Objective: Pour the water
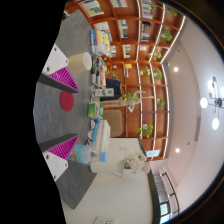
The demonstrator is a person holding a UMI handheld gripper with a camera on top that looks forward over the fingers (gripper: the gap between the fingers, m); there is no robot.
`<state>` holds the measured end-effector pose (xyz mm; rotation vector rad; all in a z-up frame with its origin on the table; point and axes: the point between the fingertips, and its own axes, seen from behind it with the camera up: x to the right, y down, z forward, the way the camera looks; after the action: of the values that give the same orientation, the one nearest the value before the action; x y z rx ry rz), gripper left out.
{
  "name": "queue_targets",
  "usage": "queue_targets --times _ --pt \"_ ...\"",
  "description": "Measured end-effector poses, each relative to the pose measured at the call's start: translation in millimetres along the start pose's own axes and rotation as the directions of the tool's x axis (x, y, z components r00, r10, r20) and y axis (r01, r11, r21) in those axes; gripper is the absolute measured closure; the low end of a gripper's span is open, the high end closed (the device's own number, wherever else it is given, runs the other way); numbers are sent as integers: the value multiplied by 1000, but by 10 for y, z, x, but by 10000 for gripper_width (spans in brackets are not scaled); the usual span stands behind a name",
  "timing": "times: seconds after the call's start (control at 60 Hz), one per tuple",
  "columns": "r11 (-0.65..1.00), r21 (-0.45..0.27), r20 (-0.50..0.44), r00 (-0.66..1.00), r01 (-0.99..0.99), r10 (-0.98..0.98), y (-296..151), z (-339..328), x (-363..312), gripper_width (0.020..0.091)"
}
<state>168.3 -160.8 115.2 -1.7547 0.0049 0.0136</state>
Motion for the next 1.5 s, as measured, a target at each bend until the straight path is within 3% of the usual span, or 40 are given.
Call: queue_targets --times 0.233,0.383,0.583,0.667,0.733,0.767,0.867,0.967,1.233,1.383,1.5 --pt "1000 -7 -153 988 -11 10 201 248 1102 289" --pt "998 26 -158 986 63 -58 65 548 1384 285" --pt "997 12 -170 983 76 -73 20 920 1518 300" --pt "1000 22 -151 988 19 -15 3 1003 1482 368" --pt "1000 11 -128 992 -16 17 44 1069 1439 513" --pt "1000 0 -131 991 -14 14 83 1096 1447 618" --pt "1000 2 -138 990 0 1 103 1071 1420 666" --pt "1000 14 -162 987 14 -12 82 1058 1460 793" --pt "997 -4 -154 985 76 -75 43 1027 1409 795" --pt "942 -41 -140 932 332 -335 -167 1053 1107 795" --pt "806 -56 -112 799 589 -591 -344 1162 637 796"
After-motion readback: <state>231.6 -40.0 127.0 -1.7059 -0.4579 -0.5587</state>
